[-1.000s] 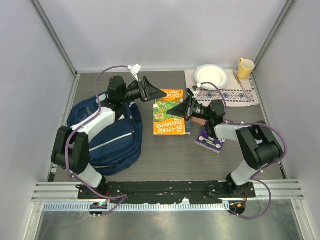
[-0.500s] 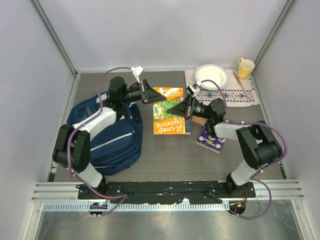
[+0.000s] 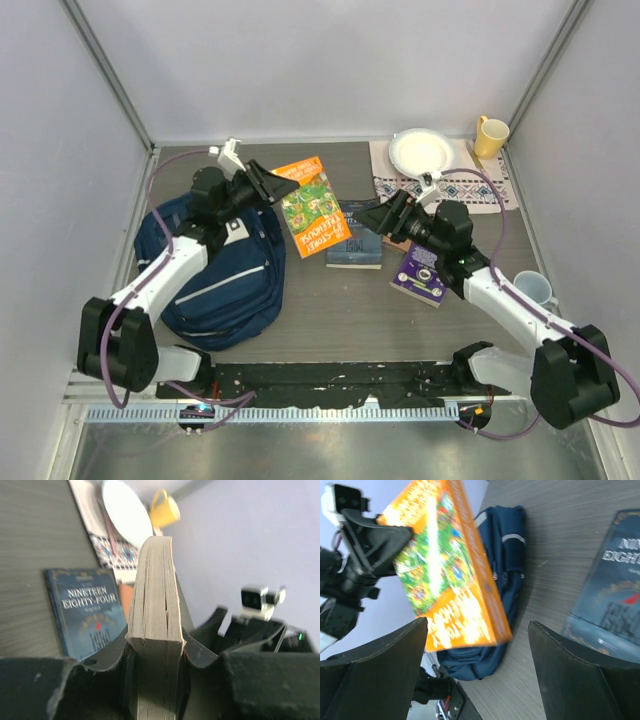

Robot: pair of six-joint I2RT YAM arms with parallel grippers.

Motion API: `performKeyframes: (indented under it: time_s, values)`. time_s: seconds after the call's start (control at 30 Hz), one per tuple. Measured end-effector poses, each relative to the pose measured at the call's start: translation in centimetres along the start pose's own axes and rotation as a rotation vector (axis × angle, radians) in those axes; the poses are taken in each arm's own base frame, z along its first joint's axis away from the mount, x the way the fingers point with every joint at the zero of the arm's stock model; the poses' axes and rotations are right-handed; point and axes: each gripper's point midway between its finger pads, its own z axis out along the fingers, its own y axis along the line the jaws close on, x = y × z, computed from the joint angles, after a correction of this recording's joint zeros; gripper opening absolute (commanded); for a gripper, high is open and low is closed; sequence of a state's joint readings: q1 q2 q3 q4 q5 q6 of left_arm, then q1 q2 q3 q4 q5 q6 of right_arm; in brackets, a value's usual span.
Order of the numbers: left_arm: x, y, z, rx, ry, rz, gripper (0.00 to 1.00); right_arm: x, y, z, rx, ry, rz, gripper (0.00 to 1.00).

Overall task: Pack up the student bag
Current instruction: Pick up the book from the center of the board.

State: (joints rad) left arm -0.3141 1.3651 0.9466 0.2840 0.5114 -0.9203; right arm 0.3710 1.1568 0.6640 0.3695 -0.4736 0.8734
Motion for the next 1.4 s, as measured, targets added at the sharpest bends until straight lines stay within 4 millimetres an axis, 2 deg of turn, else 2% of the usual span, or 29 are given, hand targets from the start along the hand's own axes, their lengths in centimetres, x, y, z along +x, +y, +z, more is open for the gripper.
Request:
performKeyframes:
  time_s: [0.1, 0.2, 0.33, 0.43, 0.53, 0.87, 1.17, 1.4]
  values:
    - [-2.2, 0.2, -1.3, -0.039, -0.136, -0.030, 0.00, 0.9, -1.2, -0.9, 0.050, -0.030, 0.014, 0.88]
    - [-2.9, 0.3, -1.9, -0.035, -0.221, -0.097, 0.00, 3.3, -2.3, -1.0, 0.091, 0.004, 0.058, 0.88]
    - [-2.9, 1.0, -2.1, -0.039, -0.267, -0.170, 0.00, 5.1, -1.2, -0.2, 0.061, 0.030, 0.108, 0.88]
    - [-2.7, 1.5, -2.4, -0.051, -0.290, -0.199, 0.00, 5.3, 0.7, 0.6, -0.011, 0.019, 0.132, 0.88]
    - [-2.9, 1.3, -2.9, -0.051, -0.312, -0.213, 0.00, 5.2, 1.9, 1.3, -0.059, 0.003, 0.156, 0.88]
    - [-3.4, -0.6, -3.8, 0.016, -0.362, -0.237, 0.00, 5.0, 1.6, 3.2, -0.073, -0.034, 0.262, 0.88]
    - [-2.7, 0.1, -3.8, 0.012, -0.359, -0.259, 0.00, 3.5, 4.5, 5.1, -0.194, -0.084, 0.301, 0.72]
    - [-3.1, -0.3, -3.9, 0.033, -0.376, -0.259, 0.00, 3.5, 5.6, 5.5, -0.236, -0.098, 0.327, 0.51]
